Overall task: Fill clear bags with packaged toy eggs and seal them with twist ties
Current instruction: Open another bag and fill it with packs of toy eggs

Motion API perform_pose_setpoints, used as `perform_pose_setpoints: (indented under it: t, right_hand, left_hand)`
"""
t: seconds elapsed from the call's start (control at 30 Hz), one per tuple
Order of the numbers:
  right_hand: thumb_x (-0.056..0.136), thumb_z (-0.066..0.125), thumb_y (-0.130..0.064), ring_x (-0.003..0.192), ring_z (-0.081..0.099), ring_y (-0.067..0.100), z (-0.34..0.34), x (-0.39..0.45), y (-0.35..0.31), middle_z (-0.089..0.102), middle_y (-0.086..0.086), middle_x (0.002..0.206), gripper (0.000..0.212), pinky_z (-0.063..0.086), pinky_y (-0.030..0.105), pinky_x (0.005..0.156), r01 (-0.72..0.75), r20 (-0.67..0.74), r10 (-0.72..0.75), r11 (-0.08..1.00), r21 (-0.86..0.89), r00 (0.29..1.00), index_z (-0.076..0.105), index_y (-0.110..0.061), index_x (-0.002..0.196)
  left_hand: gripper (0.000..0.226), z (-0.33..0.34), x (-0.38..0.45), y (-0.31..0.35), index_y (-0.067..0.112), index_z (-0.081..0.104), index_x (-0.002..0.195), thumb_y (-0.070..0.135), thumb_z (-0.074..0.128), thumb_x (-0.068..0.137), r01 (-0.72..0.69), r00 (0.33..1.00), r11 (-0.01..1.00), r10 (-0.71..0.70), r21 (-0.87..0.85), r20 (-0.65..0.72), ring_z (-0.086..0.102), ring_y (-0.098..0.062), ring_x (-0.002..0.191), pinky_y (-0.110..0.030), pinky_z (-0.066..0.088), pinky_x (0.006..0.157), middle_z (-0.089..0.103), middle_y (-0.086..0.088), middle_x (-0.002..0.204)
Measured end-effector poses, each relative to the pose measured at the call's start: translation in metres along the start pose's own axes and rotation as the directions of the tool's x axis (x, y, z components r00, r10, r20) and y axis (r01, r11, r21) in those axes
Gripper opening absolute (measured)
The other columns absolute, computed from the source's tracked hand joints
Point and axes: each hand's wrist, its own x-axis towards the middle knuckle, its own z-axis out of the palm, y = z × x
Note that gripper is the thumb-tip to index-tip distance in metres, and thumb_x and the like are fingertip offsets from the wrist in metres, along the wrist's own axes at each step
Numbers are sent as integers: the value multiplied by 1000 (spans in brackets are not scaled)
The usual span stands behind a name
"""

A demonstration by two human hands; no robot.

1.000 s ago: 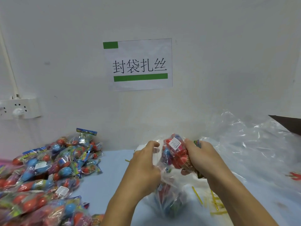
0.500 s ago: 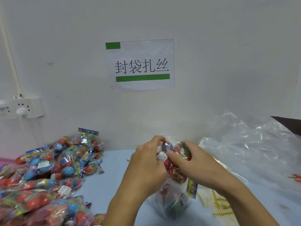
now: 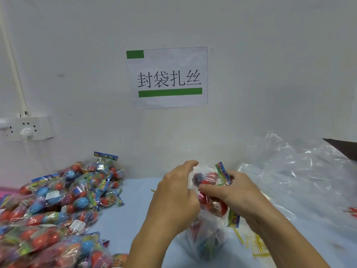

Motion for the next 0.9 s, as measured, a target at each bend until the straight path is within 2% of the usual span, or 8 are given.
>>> perform_pose_setpoints:
  t: [0.07, 0.17, 0.33, 0.47, 0.57, 0.67, 0.8, 0.9]
  right_hand:
    - [68, 85, -26, 58, 70, 9, 1, -1, 0, 73, -5, 64, 19, 54, 23, 52, 15, -75, -27, 986, -166, 997, 72, -16, 77]
    - [69, 81, -37, 54, 66, 11, 2, 1, 1, 69, -7, 58, 24, 49, 25, 48, -5, -225, -51, 971, -239, 973, 69, -16, 68]
    - [74, 84, -29, 48, 62, 14, -2, 2, -2, 70, 6, 58, 29, 44, 23, 46, -36, -205, 50, 997, 70, 977, 69, -7, 63]
    - [75, 84, -27, 60, 68, 22, -3, 0, -6, 75, 18, 76, 32, 51, 30, 58, -75, -97, 93, 981, 178, 991, 73, 3, 75]
    - [77, 82, -26, 75, 75, 30, 0, -1, -7, 77, 19, 82, 31, 57, 38, 70, -65, -28, 73, 974, 217, 997, 77, 4, 84]
    - [81, 79, -25, 82, 76, 31, 2, 0, -6, 77, 18, 84, 26, 60, 40, 77, -50, 5, 50, 971, 233, 999, 77, 1, 86]
    - [83, 77, -28, 82, 75, 30, 4, -2, -5, 77, 14, 85, 26, 60, 42, 81, -63, 140, 38, 983, 174, 989, 76, -2, 87]
    - [91, 60, -6, 68, 71, 29, 11, -2, 0, 71, 18, 74, 18, 56, 42, 67, -45, 146, 45, 999, 0, 988, 68, -4, 74]
  left_hand:
    - [67, 0, -1, 3, 41, 48, 137, 7, 44, 79, -57, 998, 998, 58, 39, -30, 59, -18, 108, -34, 51, 92, 58, 17, 132]
    - [66, 2, -2, 11, 40, 55, 130, 15, 38, 71, -145, 989, 989, 145, -9, 22, 59, 5, 90, -11, 46, 76, 65, 22, 104]
    - [43, 3, 1, 8, 47, 44, 133, 34, 44, 93, -182, 975, 965, 152, -188, -164, 47, -2, 39, -15, 34, 47, 69, 17, 87]
    - [34, -3, 8, 0, 37, 56, 125, 50, 47, 95, -44, 899, 997, 64, 58, -433, 55, -6, 65, -26, 45, 64, 61, 18, 99]
    - [28, 2, 10, -3, 37, 68, 117, 50, 56, 95, -6, 973, 995, -18, -101, -231, 58, 3, 102, -22, 47, 91, 63, 29, 104]
    - [19, 5, 9, -2, 39, 71, 99, 28, 56, 100, -87, 987, 978, 59, -188, -149, 63, 11, 92, -9, 47, 81, 68, 35, 86]
    - [36, 10, 11, 0, 25, 76, 104, 35, 42, 101, -160, 956, 985, 137, -70, -260, 61, -6, 109, -37, 46, 99, 73, 15, 106]
    - [37, 20, 8, 13, 15, 76, 94, 30, 43, 95, -278, 936, 956, 246, -99, -251, 64, -12, 100, -39, 49, 91, 75, 3, 98]
